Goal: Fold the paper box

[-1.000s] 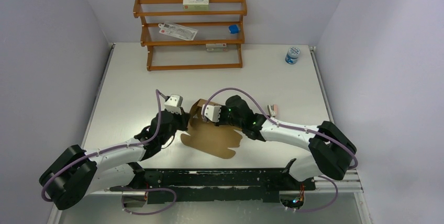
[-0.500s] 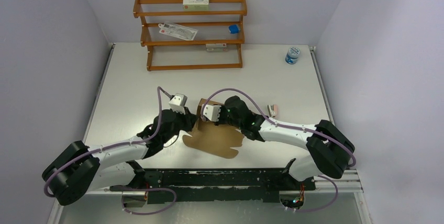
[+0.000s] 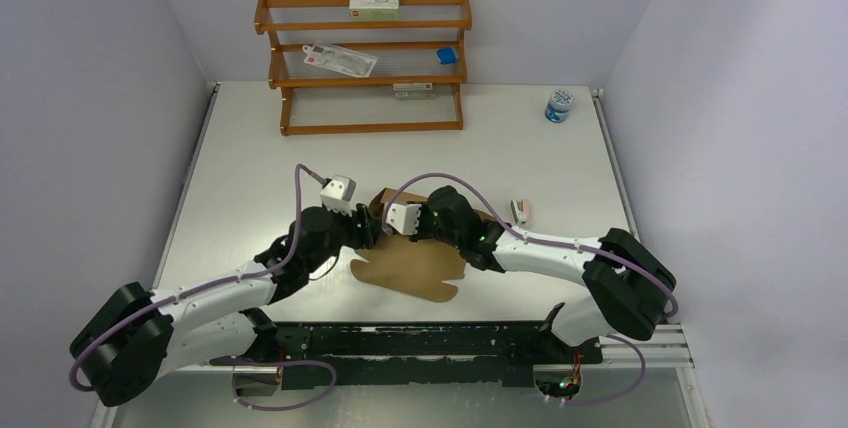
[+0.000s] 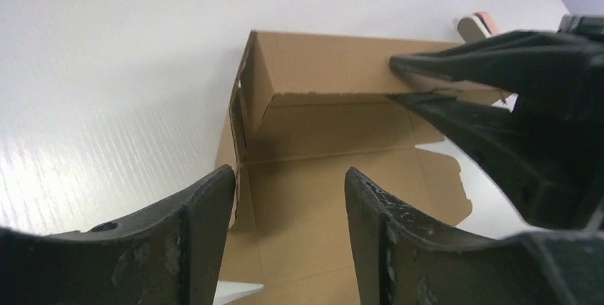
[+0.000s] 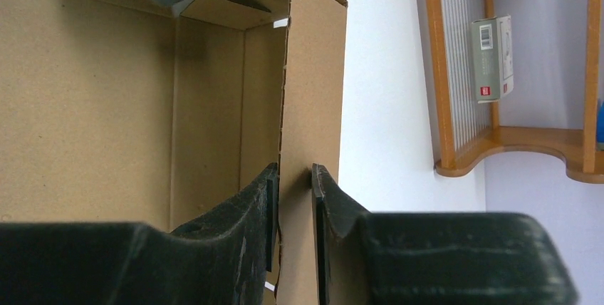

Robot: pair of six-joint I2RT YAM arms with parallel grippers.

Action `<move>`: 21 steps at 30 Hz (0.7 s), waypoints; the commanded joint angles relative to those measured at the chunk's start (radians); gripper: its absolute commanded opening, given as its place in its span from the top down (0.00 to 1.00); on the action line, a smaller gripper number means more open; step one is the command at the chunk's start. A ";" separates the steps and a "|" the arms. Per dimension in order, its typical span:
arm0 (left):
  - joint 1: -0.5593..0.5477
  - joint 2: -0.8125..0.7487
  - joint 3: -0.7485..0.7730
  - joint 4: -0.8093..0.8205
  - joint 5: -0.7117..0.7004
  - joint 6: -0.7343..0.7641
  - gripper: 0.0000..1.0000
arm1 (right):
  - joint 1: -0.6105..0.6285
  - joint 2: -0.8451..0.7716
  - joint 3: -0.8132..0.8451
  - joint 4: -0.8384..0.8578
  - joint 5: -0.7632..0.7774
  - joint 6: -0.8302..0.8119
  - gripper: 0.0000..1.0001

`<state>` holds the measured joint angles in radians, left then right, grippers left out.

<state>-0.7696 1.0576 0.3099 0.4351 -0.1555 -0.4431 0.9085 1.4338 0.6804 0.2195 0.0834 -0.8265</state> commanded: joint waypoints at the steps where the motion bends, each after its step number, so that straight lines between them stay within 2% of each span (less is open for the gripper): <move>1: -0.004 -0.066 0.083 -0.111 -0.042 0.074 0.36 | 0.013 0.009 -0.009 -0.041 0.036 -0.016 0.74; 6: 0.047 -0.152 0.137 -0.190 -0.097 0.185 0.31 | 0.015 0.012 -0.009 -0.036 0.036 -0.025 0.74; 9: 0.154 -0.166 0.152 -0.194 -0.042 0.207 0.31 | 0.015 0.021 -0.002 -0.042 0.033 -0.023 0.74; 12: 0.283 -0.152 0.118 -0.102 0.044 0.177 0.31 | 0.016 0.023 -0.001 -0.039 0.029 -0.024 0.75; 17: 0.492 0.000 0.146 -0.024 0.193 0.138 0.32 | 0.018 0.024 0.007 -0.050 0.024 -0.027 0.75; 21: 0.561 0.163 0.214 -0.020 0.279 0.149 0.33 | 0.020 0.015 0.006 -0.051 0.020 -0.026 0.75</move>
<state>-0.2615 1.1103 0.4435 0.3653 -0.0166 -0.2955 0.9215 1.4406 0.6807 0.2161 0.1123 -0.8570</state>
